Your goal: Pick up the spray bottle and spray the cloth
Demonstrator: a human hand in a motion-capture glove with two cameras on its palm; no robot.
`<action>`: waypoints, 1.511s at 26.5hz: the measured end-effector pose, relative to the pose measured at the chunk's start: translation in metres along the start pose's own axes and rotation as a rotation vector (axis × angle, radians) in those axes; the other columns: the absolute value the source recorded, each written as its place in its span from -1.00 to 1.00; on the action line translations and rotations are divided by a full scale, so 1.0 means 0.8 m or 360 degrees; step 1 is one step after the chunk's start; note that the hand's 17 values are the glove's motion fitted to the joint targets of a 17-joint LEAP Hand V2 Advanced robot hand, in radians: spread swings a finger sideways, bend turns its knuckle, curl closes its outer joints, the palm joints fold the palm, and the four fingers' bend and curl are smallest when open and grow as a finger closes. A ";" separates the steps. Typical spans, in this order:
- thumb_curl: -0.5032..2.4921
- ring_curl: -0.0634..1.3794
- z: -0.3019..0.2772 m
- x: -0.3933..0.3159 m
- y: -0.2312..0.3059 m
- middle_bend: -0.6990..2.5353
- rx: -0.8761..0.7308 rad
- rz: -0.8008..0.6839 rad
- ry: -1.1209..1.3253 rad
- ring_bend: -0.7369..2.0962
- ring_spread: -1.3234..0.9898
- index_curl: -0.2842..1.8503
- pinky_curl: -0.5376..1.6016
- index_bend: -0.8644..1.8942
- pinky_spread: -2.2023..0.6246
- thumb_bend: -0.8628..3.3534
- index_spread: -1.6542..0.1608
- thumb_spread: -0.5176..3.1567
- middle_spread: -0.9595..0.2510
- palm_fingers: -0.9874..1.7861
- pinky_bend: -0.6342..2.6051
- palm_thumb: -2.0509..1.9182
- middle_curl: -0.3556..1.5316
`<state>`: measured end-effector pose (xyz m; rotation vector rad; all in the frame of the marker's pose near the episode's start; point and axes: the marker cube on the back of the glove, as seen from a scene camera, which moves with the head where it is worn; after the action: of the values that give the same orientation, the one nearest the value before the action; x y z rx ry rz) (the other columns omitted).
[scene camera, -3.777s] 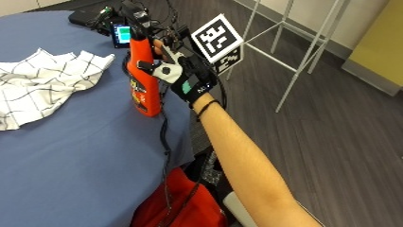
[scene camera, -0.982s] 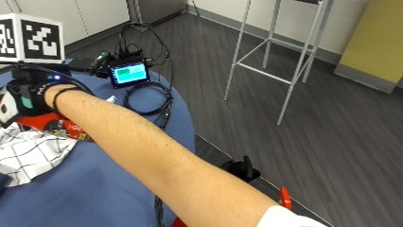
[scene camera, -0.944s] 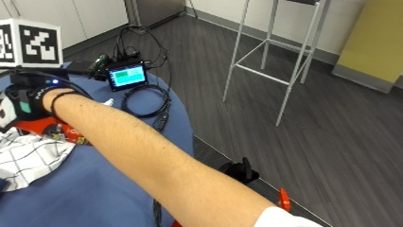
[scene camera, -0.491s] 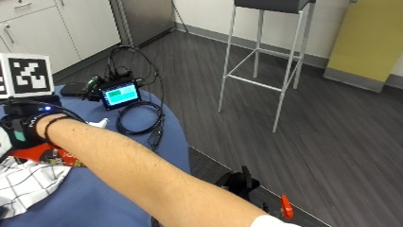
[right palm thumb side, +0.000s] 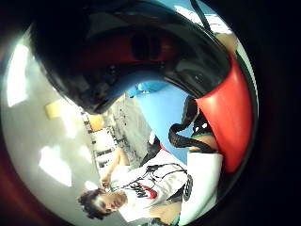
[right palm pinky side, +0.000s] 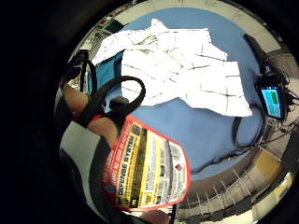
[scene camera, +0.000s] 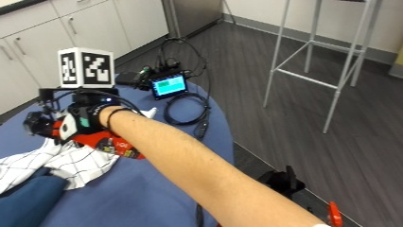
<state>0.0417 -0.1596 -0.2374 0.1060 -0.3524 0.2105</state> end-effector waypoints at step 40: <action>-0.25 -0.34 0.127 0.028 0.157 -0.24 0.1023 -0.0767 -0.0994 -0.02 0.05 -0.60 -0.19 -0.33 0.59 -0.60 0.50 -0.22 0.46 0.49 -0.33 0.50 -0.14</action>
<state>0.0009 -0.0475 -0.1262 0.8939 -0.8566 -0.2060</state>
